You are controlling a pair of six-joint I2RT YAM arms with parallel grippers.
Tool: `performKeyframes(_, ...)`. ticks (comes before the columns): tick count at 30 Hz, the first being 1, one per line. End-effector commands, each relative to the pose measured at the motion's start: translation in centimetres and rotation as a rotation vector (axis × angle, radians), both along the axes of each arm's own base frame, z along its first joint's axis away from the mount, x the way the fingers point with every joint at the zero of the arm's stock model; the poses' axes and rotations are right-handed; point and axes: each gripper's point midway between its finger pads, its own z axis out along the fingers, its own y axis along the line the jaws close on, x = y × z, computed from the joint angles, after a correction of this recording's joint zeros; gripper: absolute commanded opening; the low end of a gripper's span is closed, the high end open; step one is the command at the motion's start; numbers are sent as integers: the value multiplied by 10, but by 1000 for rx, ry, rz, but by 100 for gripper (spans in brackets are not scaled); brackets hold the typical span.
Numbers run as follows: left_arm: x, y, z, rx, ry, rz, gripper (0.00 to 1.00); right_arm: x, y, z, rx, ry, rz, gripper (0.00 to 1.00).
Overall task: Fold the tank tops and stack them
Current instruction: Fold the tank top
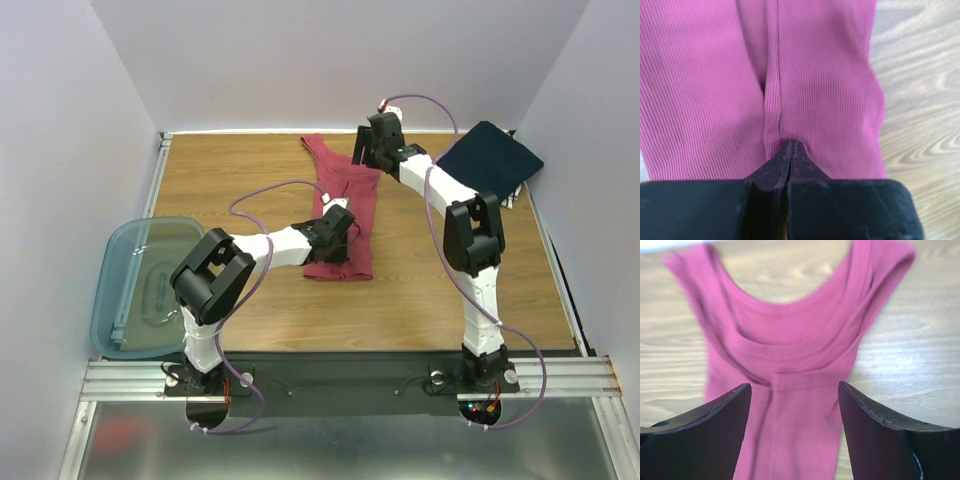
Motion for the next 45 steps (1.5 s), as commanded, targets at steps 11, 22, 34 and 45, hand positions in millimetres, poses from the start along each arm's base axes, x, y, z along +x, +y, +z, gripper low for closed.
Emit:
performKeyframes(11, -53, 9, -22, -21, 78, -8, 0, -69, -16, 83, 97, -67, 15, 77)
performKeyframes(22, -86, -12, -1, -126, 45, -10, 0, -178, -43, 54, 170, 47, 17, 77)
performKeyframes(34, -99, 52, 49, -211, -27, 238, 33, -303, -59, -29, 292, 218, 26, 74)
performKeyframes(45, -122, 82, 28, -331, -25, 280, 63, -354, -34, -65, 407, 308, 70, 74)
